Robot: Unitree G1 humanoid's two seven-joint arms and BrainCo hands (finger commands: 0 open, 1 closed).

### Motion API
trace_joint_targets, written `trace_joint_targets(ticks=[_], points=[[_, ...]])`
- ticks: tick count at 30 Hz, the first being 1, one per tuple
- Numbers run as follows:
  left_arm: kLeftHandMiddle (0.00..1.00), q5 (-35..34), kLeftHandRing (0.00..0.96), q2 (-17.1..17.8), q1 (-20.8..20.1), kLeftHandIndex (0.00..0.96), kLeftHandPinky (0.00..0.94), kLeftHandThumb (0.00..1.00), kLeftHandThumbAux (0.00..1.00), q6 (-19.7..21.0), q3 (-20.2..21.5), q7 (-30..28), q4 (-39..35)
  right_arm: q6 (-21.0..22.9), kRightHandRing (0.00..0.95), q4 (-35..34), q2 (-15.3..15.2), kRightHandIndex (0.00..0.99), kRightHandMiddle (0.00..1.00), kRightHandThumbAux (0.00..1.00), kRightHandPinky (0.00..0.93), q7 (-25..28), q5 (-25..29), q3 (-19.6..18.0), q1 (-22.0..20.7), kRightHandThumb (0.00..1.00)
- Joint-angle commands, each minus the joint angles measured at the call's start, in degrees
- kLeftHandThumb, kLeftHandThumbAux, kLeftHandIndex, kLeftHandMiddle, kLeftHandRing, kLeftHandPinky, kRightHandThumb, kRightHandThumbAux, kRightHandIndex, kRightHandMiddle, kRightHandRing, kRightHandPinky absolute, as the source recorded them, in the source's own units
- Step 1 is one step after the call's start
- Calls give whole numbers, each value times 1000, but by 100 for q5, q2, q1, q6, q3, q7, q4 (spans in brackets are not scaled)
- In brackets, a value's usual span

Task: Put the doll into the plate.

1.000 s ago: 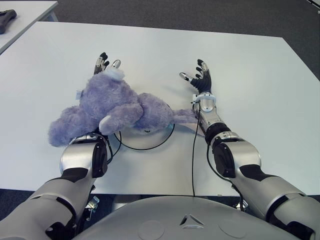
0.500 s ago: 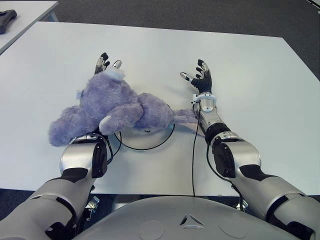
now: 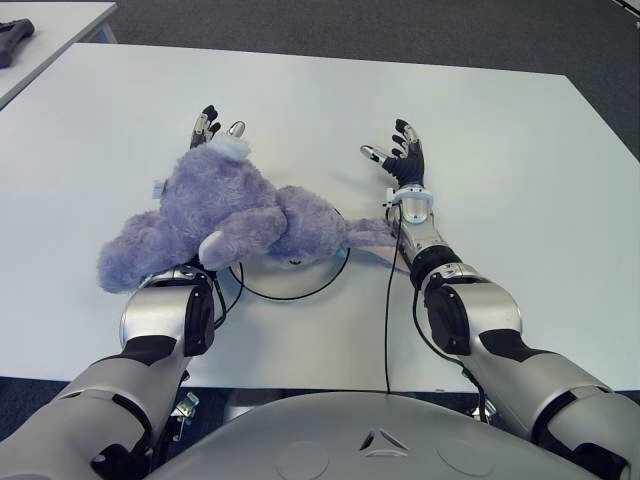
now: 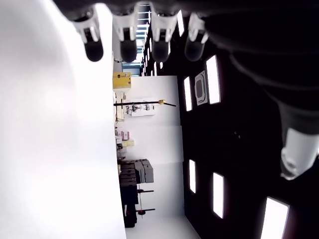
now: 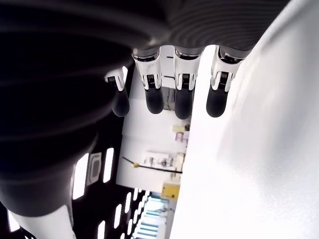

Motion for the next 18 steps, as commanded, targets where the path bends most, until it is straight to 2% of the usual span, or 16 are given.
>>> trace_joint_targets(ticks=[1, 18], points=[[36, 71, 0, -350, 1260, 0, 0, 0, 551, 712, -47, 71, 788, 526, 113, 640, 380, 115, 112, 812, 141, 62, 82, -31, 1134, 0], [41, 65, 7, -336, 1220, 4, 0, 0, 572, 857, -60, 117, 805, 517, 118, 639, 366, 121, 120, 856, 142, 25, 23, 13, 1132, 0]])
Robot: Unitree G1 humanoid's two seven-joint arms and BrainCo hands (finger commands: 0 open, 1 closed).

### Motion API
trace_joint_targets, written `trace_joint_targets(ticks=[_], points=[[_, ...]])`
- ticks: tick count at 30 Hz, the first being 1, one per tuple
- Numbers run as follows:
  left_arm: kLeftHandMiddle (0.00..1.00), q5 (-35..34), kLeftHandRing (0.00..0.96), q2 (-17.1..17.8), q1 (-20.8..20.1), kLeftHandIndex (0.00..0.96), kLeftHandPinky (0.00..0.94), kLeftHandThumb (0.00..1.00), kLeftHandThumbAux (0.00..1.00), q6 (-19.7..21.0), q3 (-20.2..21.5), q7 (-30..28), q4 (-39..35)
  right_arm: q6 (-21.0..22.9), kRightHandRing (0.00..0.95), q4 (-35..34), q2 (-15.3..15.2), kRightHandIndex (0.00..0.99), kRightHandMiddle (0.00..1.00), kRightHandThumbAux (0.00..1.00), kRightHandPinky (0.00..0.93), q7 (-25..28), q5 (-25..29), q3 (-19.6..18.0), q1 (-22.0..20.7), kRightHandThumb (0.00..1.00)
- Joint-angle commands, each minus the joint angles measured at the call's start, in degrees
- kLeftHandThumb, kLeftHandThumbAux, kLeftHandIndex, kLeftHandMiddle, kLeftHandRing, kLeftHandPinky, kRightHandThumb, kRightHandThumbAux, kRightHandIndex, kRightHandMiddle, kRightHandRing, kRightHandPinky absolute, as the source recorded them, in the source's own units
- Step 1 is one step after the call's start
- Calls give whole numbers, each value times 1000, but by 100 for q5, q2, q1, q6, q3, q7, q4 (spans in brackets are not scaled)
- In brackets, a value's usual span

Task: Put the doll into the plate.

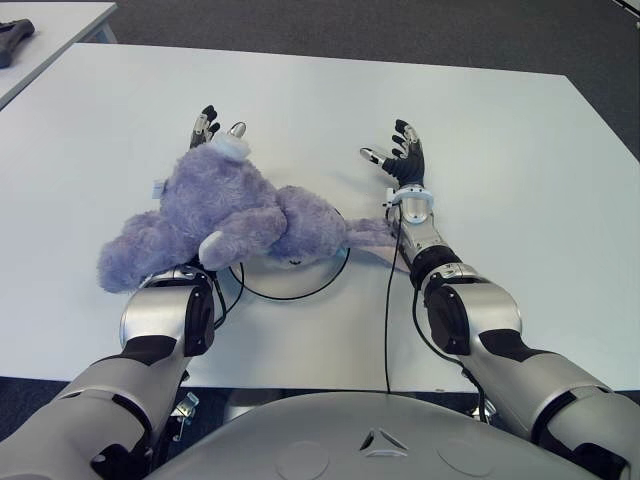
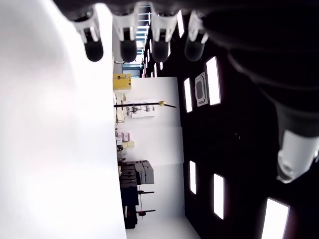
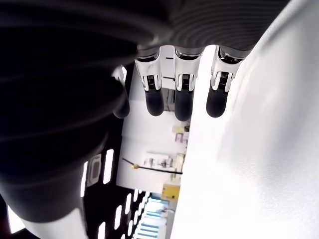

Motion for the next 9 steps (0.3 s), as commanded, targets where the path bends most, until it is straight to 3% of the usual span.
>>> trace_joint_targets(ticks=[1, 9], points=[[40, 66, 7, -335, 1221, 4, 0, 0, 572, 848, -38, 82, 805, 523, 118, 640, 361, 121, 121, 857, 142, 26, 25, 24, 1130, 0], [46, 55, 11, -331, 1225, 3, 0, 0, 551, 840, -27, 74, 809, 547, 120, 642, 359, 118, 120, 848, 144, 35, 31, 19, 1127, 0]])
